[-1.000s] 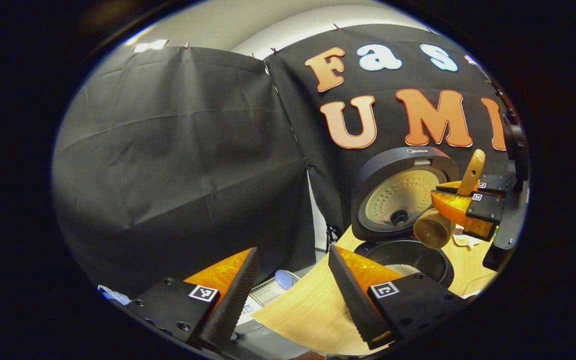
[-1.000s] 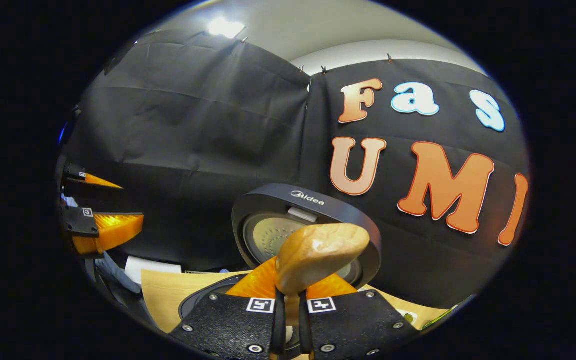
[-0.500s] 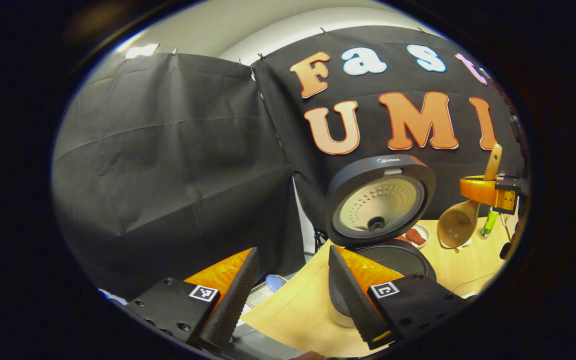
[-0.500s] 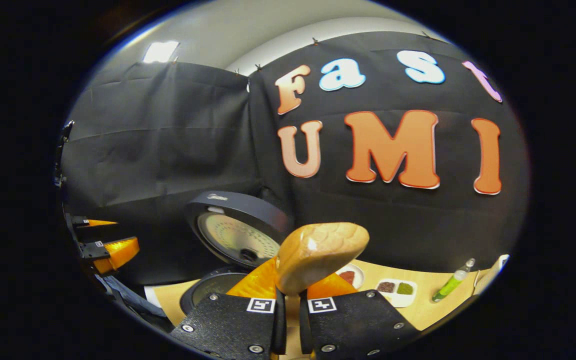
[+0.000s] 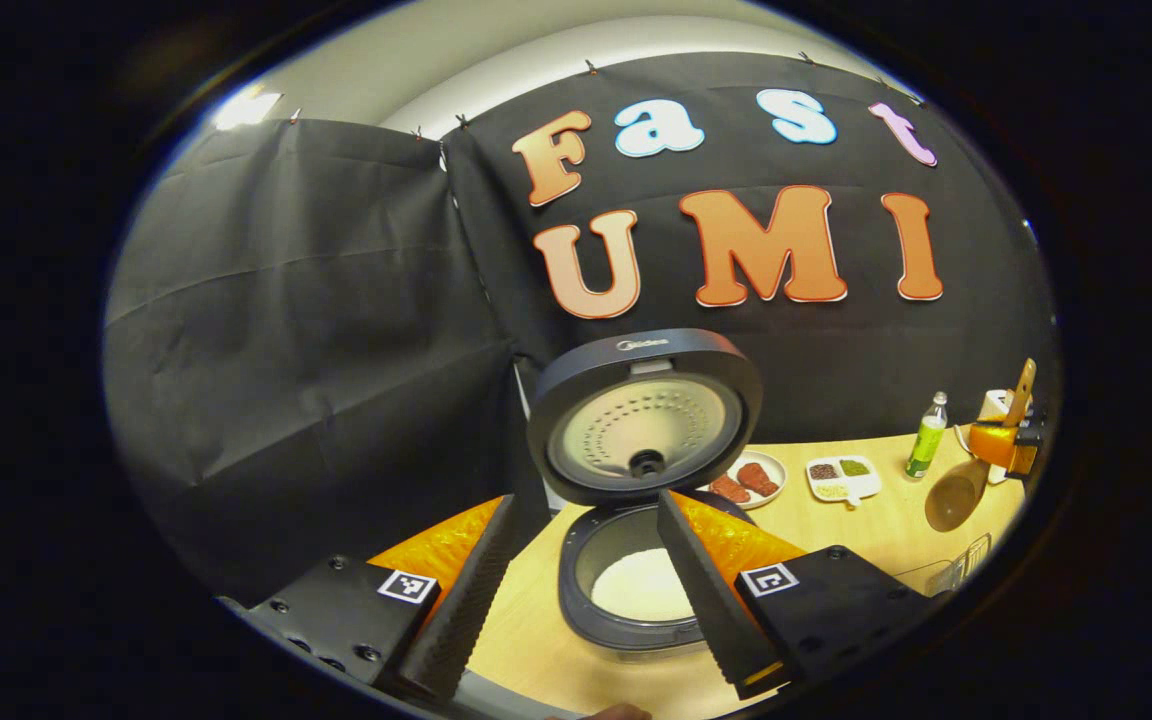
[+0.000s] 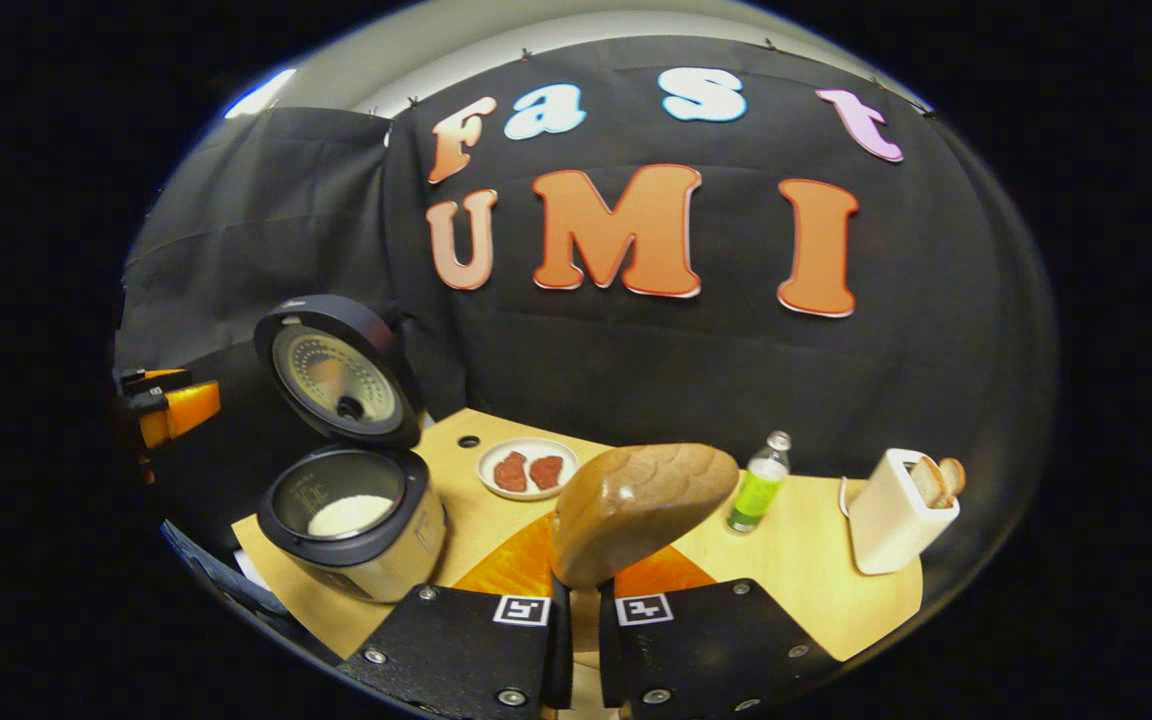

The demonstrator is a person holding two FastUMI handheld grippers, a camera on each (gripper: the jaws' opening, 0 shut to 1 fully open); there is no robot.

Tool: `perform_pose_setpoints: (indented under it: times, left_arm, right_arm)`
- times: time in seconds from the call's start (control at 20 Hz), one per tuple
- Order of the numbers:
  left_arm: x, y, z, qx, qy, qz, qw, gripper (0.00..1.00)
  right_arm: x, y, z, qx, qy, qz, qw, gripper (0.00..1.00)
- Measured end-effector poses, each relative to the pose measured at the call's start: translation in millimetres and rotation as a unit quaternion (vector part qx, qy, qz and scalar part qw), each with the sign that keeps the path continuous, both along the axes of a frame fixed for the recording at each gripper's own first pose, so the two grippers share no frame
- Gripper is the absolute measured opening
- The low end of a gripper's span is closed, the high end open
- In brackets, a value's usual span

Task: Close the left gripper, press the button to open the rice cooker; take a wooden spoon from the chopstick holder with the right hand, scoop a spoonful of rice and pour it into the rice cooker, then put the wooden spoon back into the chopstick holder.

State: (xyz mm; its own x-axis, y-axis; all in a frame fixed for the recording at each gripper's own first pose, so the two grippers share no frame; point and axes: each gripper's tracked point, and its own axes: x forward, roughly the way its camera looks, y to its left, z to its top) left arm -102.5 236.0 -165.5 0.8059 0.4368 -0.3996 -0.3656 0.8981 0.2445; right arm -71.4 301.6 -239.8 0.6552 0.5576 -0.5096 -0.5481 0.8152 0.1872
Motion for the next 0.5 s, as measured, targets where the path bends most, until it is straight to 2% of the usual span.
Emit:
perform_pose_setpoints:
  times: [0.1,0.15,0.35,0.5]
  left_arm:
    - [9.3,-17.1,1.9,-0.006,-0.004,-0.014,1.000,0.95]
    - [14.4,-25.2,3.3,-0.007,-0.006,-0.022,1.000,0.87]
    - [29.9,-52.0,0.3,-0.017,-0.007,-0.043,0.999,0.87]
    - [36.7,-68.1,0.2,-0.025,-0.005,-0.055,0.998,0.87]
  right_arm:
    - [-5.6,-35.5,-11.6,-0.014,0.014,-0.026,0.999,0.10]
    - [-9.2,-51.4,-18.3,-0.020,0.025,-0.039,0.999,0.10]
    - [-19.3,-106.8,-40.3,-0.043,0.054,-0.081,0.994,0.10]
    - [-26.7,-133.1,-59.5,-0.055,0.077,-0.105,0.990,0.10]
